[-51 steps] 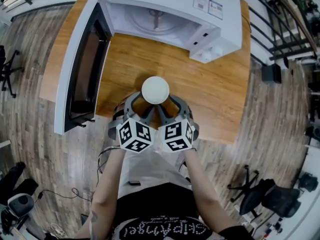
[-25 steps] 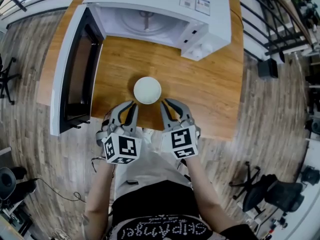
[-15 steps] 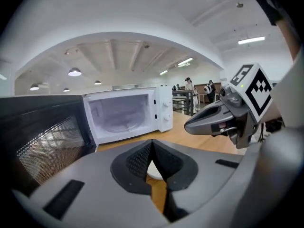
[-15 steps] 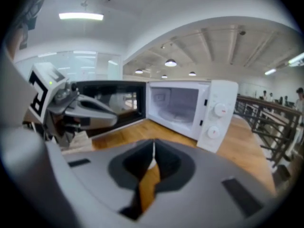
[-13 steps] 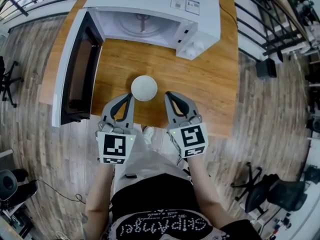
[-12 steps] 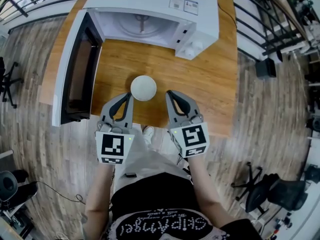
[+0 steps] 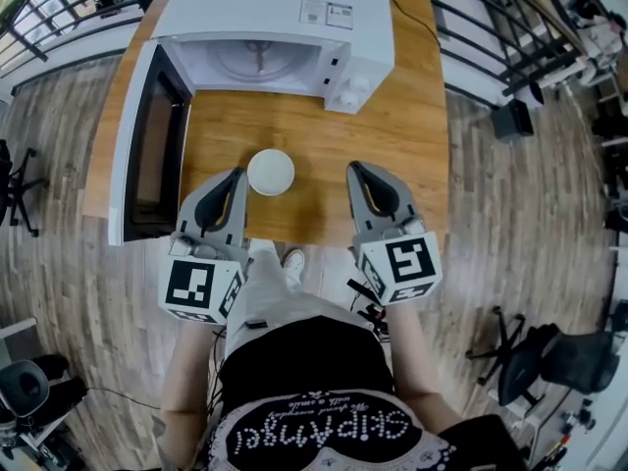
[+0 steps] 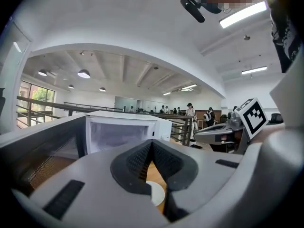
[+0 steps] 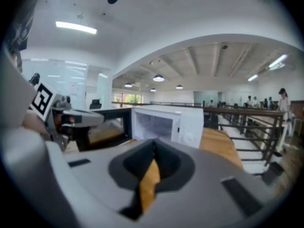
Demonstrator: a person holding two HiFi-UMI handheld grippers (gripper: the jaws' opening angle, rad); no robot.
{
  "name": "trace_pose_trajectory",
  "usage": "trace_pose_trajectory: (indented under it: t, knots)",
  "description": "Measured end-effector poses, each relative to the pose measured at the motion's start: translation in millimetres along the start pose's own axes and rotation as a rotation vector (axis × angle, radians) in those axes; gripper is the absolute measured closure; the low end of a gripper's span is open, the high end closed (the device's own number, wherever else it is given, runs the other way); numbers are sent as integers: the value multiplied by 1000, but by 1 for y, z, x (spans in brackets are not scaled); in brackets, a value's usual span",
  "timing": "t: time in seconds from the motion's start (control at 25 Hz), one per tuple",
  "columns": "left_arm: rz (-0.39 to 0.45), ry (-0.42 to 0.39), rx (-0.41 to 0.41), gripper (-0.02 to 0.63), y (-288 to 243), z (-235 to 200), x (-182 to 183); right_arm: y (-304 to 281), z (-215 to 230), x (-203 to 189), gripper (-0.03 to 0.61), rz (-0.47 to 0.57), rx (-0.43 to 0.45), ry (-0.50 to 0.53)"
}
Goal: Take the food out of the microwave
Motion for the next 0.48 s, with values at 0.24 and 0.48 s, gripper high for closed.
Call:
trace_pose_trajectory:
  t: [0.24,0.48]
  knots:
    - [54,34,13,583,15,0,24,38,14,21,545,57,-59,-76]
    - [111,61,2,583,33,2,51,73,16,35,545,83,-131,-58]
Point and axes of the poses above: the fingertips, and each gripper's own axes: y backward along the fingers, z to its right, x out of its top, the point moved 4 cm from there along y, backward along the fingers, and after that the axes turned 1 degree about z, right-handed, at the moved point
